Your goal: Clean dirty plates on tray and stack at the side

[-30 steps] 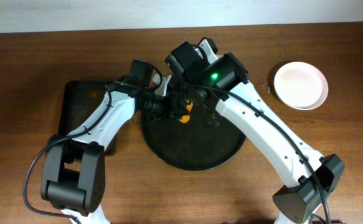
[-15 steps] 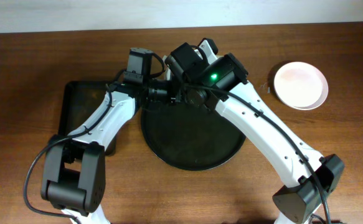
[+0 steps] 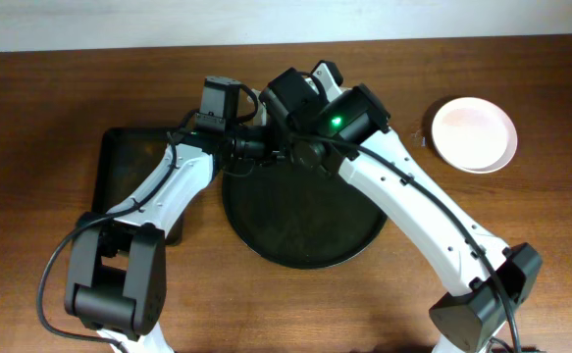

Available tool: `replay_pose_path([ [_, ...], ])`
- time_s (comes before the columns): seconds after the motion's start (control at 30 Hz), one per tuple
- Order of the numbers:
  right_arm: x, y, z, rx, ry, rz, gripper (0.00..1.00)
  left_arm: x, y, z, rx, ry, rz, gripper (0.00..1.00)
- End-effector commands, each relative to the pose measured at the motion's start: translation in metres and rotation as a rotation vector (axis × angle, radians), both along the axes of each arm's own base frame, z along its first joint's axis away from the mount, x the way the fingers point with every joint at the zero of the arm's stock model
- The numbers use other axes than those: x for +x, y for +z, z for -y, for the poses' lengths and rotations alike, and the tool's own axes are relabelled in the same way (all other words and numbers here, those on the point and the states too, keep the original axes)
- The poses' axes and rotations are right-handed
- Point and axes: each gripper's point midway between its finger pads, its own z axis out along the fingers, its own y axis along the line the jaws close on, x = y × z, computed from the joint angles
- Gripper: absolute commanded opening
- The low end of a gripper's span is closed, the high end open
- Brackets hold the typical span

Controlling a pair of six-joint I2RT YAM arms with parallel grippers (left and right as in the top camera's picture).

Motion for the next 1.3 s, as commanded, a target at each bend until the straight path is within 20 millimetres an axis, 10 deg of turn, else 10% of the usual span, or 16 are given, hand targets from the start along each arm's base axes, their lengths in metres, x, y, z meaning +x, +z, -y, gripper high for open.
replay_pose_path([
  [0.0,-0.008,0.025,-0.008,0.027,0.017,0.078,0.04,-0.002,-0.004,0.005,0.008,-0.006,-0.006,0.0],
  [1.27,-0.002,0.048,0.004,-0.024,-0.055,0.218,0.04,-0.071,-0.08,-0.011,0.414,-0.063,-0.213,0.0],
])
